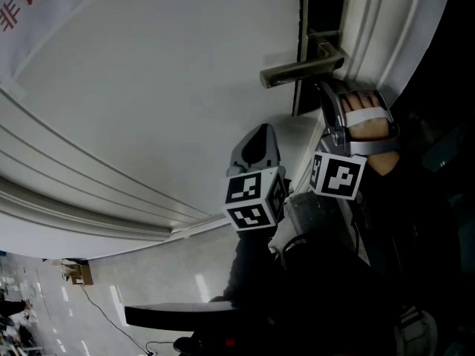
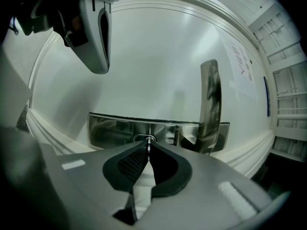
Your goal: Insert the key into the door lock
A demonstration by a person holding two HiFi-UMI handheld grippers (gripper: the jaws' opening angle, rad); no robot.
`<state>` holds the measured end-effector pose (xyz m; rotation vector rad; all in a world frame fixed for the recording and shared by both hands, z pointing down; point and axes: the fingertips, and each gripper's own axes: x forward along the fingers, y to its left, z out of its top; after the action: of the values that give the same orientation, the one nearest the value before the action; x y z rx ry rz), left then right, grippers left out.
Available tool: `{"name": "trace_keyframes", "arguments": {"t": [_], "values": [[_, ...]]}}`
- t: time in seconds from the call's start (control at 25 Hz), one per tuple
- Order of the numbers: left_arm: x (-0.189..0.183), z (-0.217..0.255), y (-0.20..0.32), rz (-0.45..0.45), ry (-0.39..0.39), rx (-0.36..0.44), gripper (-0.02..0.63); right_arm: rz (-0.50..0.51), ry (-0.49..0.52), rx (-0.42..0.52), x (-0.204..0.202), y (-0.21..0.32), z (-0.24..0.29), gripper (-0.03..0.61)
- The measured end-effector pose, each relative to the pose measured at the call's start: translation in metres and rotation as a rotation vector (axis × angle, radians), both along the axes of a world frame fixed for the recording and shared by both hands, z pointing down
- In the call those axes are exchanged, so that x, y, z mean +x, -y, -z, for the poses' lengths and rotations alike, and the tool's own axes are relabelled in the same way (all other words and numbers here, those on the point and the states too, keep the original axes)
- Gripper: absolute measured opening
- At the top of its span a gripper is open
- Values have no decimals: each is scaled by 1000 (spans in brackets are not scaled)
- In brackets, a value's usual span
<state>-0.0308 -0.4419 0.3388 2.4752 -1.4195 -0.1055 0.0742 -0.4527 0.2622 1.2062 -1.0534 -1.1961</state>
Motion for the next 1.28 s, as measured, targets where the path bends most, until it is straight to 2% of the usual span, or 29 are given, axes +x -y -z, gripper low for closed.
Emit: {"name": "trace_keyframes", "arguments": {"t": [1.28], "values": [[5, 3, 0, 3, 2, 7, 2, 10, 11, -3, 1, 1, 1, 12]]}}
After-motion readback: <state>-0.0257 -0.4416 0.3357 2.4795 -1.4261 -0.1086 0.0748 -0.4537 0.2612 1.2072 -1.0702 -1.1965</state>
